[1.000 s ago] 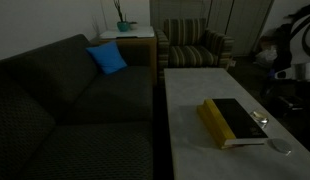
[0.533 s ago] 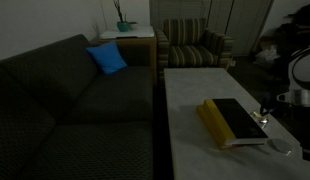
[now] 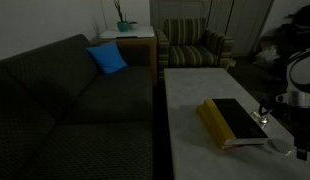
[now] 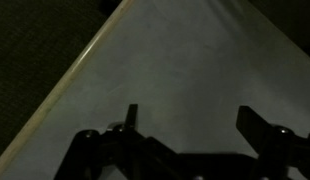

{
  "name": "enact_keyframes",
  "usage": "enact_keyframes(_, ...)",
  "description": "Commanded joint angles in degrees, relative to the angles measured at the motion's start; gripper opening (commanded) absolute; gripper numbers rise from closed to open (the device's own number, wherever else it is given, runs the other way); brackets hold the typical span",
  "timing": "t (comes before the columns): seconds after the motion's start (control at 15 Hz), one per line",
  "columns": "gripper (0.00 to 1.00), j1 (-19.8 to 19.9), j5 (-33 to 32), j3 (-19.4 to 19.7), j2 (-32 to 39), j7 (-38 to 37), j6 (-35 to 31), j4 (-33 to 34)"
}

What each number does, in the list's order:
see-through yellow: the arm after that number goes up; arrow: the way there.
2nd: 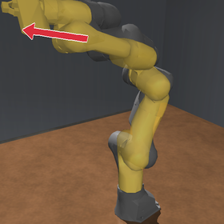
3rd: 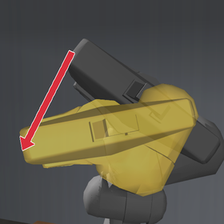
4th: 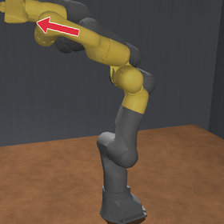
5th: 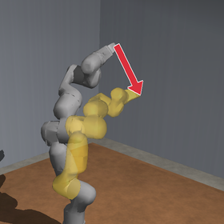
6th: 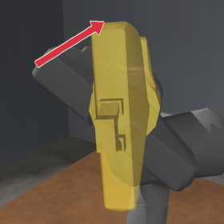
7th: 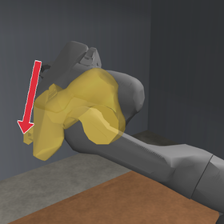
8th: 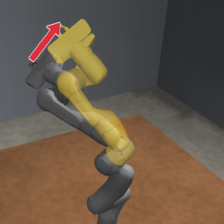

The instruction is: Put the silver lid on top of the silver tin

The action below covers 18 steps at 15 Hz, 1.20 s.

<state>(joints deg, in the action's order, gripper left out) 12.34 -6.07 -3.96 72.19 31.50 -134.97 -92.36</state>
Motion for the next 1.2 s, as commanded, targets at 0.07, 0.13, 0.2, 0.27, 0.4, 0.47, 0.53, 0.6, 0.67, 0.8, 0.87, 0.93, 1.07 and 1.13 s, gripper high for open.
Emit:
enact_keyframes(0.07, 1.0, 1.1, 1.7, 0.3, 5.7, -5.0, -0.7, 7.3)
enact_keyframes(0.13, 1.0, 1.2, 1.9, 0.3, 6.9, -6.0, -0.9, 8.7)
enact_keyframes(0.2, 1.0, 1.5, 2.1, 0.3, 7.9, -6.6, -1.4, 10.1)
enact_keyframes(0.27, 1.0, 1.5, 2.1, 0.3, 8.8, -7.0, -1.6, 11.1)
enact_keyframes(0.4, 1.0, 1.4, 2.2, 0.5, 10.2, -8.2, -3.2, 12.7)
enact_keyframes(0.47, 1.0, 1.5, 2.2, 0.5, 10.8, -8.6, -4.0, 13.3)
enact_keyframes(0.53, 1.0, 1.6, 2.2, 0.5, 11.2, -9.0, -4.7, 13.7)
enact_keyframes(0.6, 1.0, 1.5, 2.2, 0.6, 11.7, -9.6, -5.3, 14.4)
enact_keyframes(0.67, 1.0, 1.5, 2.2, 0.6, 12.1, -10.0, -5.8, 14.8)
enact_keyframes(0.8, 1.0, 1.4, 2.2, 0.8, 13.2, -10.9, -6.6, 16.3)
enact_keyframes(0.87, 1.0, 1.4, 2.3, 0.9, 13.4, -11.6, -6.4, 16.7)
enact_keyframes(0.93, 1.0, 1.8, 1.7, 0.6, 13.5, -12.1, -6.2, 16.8)
enact_keyframes(1.07, 1.0, 1.5, 2.5, 0.9, 11.9, -12.4, -6.4, 15.0)
enact_keyframes(1.13, 1.0, 1.7, 2.5, 0.8, 11.9, -12.2, -6.2, 15.1)
